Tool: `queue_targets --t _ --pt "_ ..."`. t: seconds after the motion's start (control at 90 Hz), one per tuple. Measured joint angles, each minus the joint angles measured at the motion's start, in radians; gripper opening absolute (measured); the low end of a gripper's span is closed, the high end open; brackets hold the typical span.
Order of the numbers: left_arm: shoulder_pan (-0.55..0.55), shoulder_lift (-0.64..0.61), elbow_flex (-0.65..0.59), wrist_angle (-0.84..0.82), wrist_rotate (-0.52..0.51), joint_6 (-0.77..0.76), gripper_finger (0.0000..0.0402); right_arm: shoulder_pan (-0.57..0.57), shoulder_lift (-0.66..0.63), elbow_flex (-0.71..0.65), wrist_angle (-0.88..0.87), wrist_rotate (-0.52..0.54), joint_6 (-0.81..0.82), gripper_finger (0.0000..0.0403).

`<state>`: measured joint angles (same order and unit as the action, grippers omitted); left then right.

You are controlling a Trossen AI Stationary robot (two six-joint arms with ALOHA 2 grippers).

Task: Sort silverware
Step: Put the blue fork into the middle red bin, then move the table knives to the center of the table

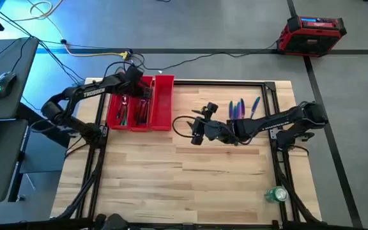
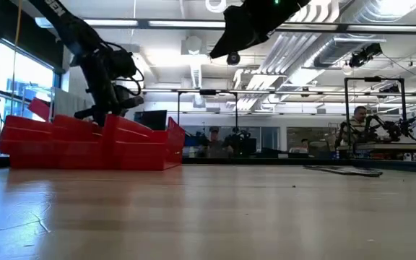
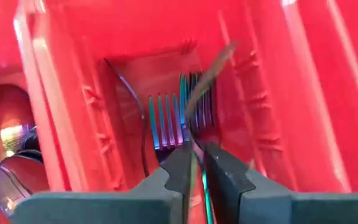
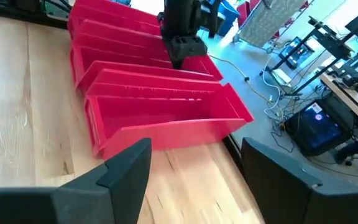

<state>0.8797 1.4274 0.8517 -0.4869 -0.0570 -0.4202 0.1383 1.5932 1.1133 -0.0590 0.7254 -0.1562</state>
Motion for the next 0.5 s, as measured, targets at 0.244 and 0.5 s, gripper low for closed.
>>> queue_targets --t 0.244,0.5 --pt "-0.024 -0.134 0.088 -0.059 0.000 0.028 0.0068 -0.001 0.000 0.000 -0.066 0.000 0.036 0.0236" --pt "-0.241 -0.410 0.101 -0.123 0.000 0.063 0.0069 -0.116 -0.068 0.000 -0.425 -0.234 0.360 0.0232"
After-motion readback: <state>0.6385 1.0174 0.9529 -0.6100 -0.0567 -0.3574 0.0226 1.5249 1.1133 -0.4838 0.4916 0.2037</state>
